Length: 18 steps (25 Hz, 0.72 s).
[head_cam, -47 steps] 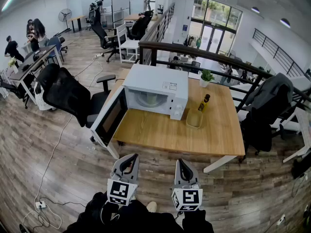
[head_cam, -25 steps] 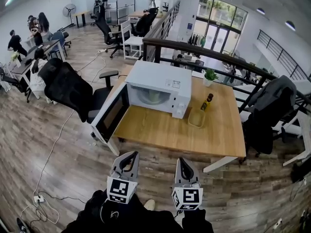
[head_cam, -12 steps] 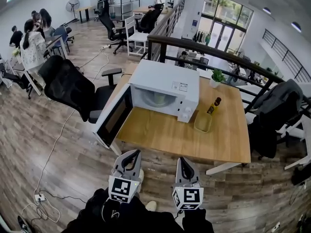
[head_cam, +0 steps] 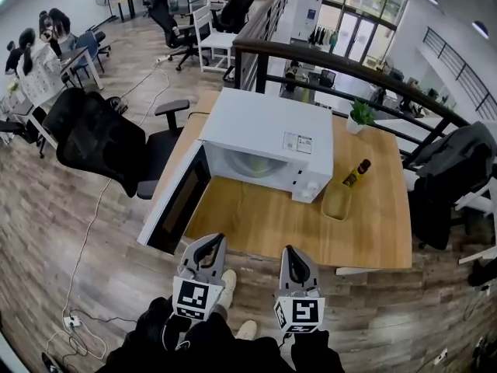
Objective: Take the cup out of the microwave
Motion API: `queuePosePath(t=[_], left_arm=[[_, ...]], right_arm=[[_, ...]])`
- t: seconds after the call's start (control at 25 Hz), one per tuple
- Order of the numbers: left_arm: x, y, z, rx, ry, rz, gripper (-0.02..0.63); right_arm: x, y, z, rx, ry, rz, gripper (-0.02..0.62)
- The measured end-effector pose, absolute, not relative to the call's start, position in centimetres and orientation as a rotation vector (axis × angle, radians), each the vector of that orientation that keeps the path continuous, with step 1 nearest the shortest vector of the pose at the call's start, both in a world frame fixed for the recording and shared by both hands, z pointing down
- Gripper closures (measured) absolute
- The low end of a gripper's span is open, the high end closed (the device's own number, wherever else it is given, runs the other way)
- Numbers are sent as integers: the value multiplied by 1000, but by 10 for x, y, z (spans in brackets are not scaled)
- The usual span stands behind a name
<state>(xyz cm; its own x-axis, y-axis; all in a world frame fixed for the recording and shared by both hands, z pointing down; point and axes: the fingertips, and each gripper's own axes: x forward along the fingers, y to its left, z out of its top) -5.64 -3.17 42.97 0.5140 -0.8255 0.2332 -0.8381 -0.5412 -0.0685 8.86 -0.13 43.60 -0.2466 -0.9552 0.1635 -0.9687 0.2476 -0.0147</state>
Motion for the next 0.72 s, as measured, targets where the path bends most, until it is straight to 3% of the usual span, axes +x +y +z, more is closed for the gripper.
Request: queuePosePath(t=[0.72], left_arm=[[-53,-188,493,2673,-1402,407,583]], right_arm=[[76,-154,503,1814,-2328,252,578]])
